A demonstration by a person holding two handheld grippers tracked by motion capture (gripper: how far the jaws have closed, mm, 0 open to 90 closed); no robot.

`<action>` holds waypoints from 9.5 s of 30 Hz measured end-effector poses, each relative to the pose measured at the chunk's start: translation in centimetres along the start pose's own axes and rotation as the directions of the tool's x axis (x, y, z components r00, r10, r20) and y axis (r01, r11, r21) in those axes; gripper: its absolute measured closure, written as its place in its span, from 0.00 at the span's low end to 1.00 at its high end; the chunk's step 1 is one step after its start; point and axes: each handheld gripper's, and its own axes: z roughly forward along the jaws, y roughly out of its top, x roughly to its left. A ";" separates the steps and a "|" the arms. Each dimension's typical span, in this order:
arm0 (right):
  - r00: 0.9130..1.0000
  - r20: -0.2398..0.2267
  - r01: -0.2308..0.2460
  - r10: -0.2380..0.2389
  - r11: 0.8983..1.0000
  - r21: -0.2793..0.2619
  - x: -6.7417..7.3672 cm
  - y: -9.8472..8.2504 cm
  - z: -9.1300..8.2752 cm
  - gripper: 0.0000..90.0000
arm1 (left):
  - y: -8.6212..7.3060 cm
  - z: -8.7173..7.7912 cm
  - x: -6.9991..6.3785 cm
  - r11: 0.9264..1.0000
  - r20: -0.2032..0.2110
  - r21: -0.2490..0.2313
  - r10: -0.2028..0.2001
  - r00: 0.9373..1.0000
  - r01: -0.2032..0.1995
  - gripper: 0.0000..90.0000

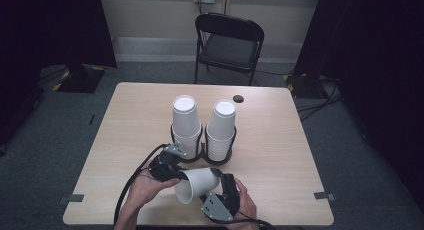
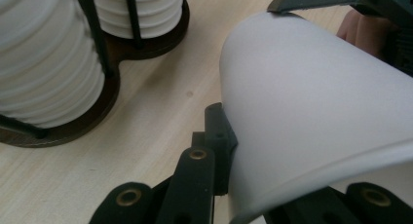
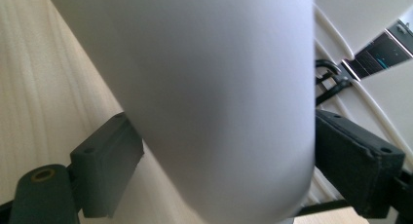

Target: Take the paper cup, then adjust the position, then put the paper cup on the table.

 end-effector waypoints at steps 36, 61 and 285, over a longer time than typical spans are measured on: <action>0.997 0.002 0.073 -0.073 0.991 -0.116 0.8 2.4 1.0 0.11 | 1.6 2.0 -0.2 0.999 0.022 0.027 -0.042 0.999 0.041 0.94; 0.999 -0.037 -0.042 0.037 0.989 -0.143 -0.6 2.1 0.9 0.13 | -0.3 2.3 0.1 0.972 0.029 -0.221 -0.082 0.996 0.087 0.85; 0.578 0.082 -0.800 0.812 0.583 -0.141 -7.6 -9.4 -2.2 0.16 | -12.0 1.6 0.4 0.712 -0.449 -0.701 -0.402 0.798 -0.035 0.18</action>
